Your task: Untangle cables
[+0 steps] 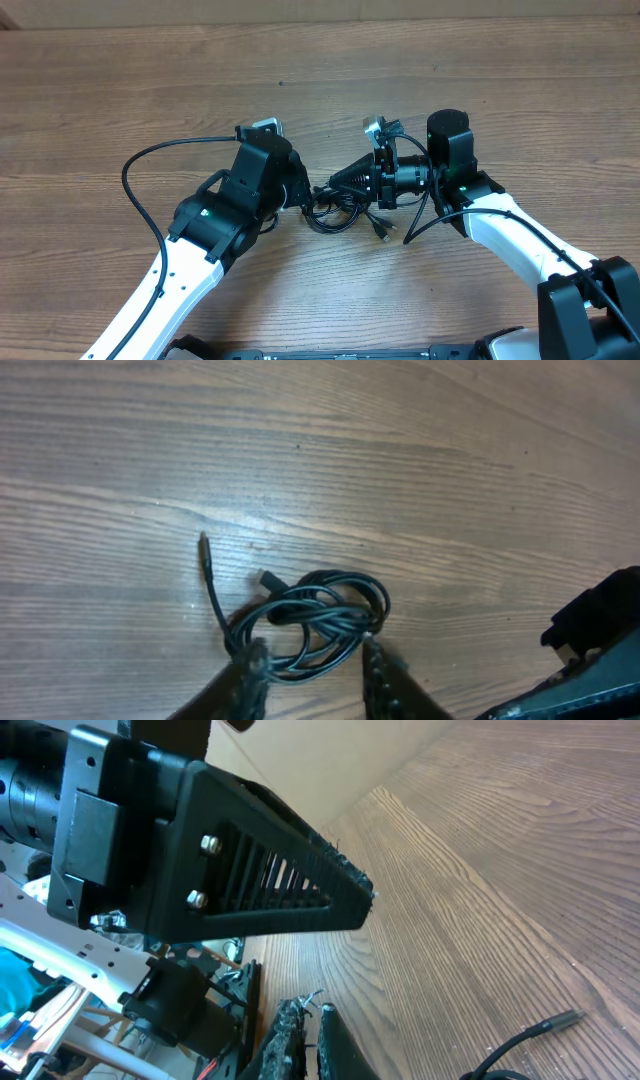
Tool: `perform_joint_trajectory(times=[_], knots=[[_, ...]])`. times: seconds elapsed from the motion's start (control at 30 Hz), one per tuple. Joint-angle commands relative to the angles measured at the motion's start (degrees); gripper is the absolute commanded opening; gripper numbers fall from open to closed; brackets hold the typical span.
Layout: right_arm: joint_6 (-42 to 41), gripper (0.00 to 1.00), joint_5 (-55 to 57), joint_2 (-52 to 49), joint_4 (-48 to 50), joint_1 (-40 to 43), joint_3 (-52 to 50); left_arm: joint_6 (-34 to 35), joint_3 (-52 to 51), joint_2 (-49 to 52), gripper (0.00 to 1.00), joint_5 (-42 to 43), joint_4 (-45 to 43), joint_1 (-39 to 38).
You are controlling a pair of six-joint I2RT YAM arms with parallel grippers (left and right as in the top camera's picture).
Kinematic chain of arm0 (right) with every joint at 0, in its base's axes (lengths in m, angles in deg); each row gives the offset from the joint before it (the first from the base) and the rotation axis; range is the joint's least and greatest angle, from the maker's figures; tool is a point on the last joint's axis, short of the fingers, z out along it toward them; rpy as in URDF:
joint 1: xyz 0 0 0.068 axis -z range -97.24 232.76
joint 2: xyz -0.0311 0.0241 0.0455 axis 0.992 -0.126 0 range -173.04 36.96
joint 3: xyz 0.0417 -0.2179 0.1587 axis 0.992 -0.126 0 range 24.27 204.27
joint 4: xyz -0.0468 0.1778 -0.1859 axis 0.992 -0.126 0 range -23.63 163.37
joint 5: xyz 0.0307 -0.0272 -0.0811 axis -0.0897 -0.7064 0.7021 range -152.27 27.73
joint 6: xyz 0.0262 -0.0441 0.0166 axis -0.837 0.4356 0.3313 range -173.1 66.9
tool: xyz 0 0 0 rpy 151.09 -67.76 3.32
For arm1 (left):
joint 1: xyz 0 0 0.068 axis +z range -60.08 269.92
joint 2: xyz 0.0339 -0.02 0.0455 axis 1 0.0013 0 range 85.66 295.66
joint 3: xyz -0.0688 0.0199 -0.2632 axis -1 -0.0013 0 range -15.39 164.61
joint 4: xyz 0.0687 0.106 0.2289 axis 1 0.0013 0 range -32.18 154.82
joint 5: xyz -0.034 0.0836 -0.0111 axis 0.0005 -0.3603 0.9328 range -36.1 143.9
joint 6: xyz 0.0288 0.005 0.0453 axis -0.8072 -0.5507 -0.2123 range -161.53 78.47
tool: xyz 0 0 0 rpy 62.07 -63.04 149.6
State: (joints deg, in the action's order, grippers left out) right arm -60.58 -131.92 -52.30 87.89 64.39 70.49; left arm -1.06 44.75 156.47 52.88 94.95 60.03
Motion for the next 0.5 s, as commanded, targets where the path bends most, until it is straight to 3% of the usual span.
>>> perform_joint_trajectory(times=[0.0, 0.17, 0.4, 0.47], knots=[[-0.17, 0.04, 1.22, 1.38, -0.33, 0.13, 1.05, 0.22, 0.76, 0.07, 0.39, 0.39, 1.16, 0.31], [-0.24, 0.20, 11.10, 1.38, -8.22, 0.07, 1.05, 0.22, 0.76, 0.07, 0.68, -2.34, 4.55, 0.31], [-9.97, 0.29, 15.67, 1.38, -19.56, 0.07, 1.05, 0.24, 0.76, 0.07, 0.79, -7.63, 5.70, 0.31], [-12.39, 0.32, 17.73, 1.38, -24.15, -0.07, 1.05, 0.24, 0.76, 0.07, 0.86, -10.73, 5.73, 0.31]])
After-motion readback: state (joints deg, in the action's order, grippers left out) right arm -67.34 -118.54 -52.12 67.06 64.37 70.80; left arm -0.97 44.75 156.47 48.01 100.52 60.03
